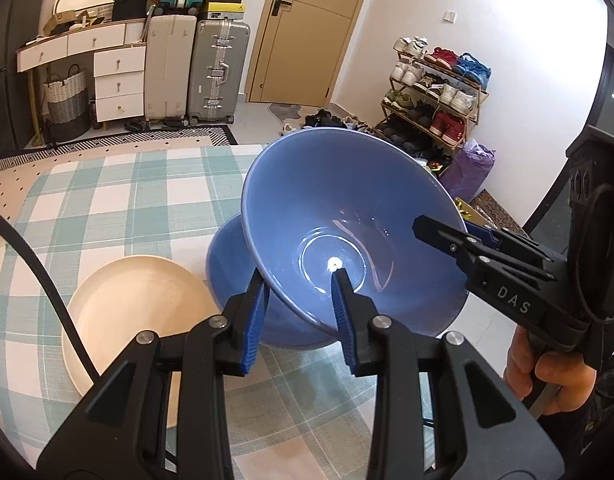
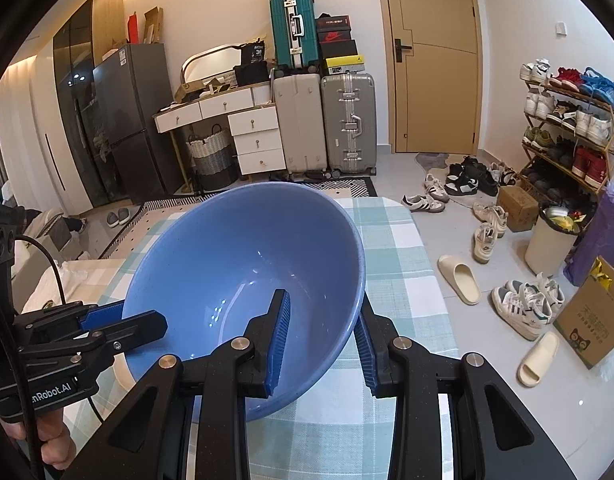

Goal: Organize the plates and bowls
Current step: 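Lower the held bowl into the other blue bowl with both tools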

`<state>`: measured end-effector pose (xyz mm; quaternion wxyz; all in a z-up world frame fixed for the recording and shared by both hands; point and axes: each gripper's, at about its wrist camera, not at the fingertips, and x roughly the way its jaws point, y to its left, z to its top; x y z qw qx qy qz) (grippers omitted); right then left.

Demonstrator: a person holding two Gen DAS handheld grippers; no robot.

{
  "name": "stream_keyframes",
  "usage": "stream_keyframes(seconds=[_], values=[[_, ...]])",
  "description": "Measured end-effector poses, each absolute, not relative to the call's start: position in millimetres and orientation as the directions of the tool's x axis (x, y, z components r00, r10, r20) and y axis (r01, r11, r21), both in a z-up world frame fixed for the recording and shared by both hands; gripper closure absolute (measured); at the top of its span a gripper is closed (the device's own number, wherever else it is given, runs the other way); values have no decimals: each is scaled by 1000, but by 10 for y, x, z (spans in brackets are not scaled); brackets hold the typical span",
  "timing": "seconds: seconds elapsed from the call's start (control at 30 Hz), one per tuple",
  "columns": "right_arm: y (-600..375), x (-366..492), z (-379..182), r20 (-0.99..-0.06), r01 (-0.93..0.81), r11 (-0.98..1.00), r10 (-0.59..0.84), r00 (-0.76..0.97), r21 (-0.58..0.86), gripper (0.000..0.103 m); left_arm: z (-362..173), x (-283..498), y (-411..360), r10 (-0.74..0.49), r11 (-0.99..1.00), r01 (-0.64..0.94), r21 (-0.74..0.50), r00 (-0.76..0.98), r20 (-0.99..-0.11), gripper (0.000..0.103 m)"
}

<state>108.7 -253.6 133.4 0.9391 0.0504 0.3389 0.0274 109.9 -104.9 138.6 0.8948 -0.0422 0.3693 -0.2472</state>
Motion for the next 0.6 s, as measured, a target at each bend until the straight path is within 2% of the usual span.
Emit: stream_keyframes(seconds=[0.6], values=[[-2386,1504,925,-678,-33,992,108,727,122,70,1051,1502,-960,-423,901,357,-246,596,-683,74]])
